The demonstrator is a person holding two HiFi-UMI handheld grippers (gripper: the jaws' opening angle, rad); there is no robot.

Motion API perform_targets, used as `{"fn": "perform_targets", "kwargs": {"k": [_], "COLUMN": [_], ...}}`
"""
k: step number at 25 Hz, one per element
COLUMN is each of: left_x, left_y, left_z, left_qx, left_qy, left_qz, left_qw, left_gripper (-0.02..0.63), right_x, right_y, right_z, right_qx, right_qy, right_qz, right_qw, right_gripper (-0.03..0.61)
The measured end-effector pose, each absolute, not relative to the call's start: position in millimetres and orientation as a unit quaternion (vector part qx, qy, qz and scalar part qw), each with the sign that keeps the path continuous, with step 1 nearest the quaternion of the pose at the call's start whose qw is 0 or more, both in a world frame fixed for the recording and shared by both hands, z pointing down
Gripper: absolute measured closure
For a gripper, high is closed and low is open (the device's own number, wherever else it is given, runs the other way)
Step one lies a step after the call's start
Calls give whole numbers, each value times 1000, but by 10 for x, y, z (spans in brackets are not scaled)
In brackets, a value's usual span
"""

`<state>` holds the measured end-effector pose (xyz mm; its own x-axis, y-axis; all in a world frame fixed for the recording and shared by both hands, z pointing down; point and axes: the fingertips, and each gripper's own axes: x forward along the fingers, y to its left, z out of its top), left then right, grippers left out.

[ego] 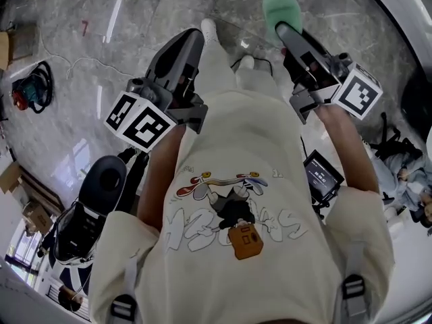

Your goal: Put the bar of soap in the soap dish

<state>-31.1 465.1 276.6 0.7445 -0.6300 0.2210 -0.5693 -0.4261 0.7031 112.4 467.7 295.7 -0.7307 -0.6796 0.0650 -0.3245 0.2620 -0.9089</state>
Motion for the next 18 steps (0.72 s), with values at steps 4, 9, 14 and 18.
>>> {"fn": "perform_targets", "kwargs": {"k": [4,9,14,18], "left_x": [-384,-701,-1047,-1261], "left_y": [4259,3467,2834,2447], "left_z": [2858,2781,2670,2716], "left_qx": [839,838,835,830], "left_qy": [-341,-352,-358,-364], "left_qz": [-44,-66,-89,-89], "left_qw": [422,412,408,413], "left_gripper": [606,606,606,606], "right_x": [1060,882,577,425], "right_y": [4308,3643,3051,2670], "right_z": [2961,2924,2750,2726], "right_qx": [-334,-343,-342,-349], "right_qy": [770,770,782,779], "right_qz": [-519,-518,-502,-500], "right_qw": [159,147,138,143], "right_gripper": [440,440,440,440]}}
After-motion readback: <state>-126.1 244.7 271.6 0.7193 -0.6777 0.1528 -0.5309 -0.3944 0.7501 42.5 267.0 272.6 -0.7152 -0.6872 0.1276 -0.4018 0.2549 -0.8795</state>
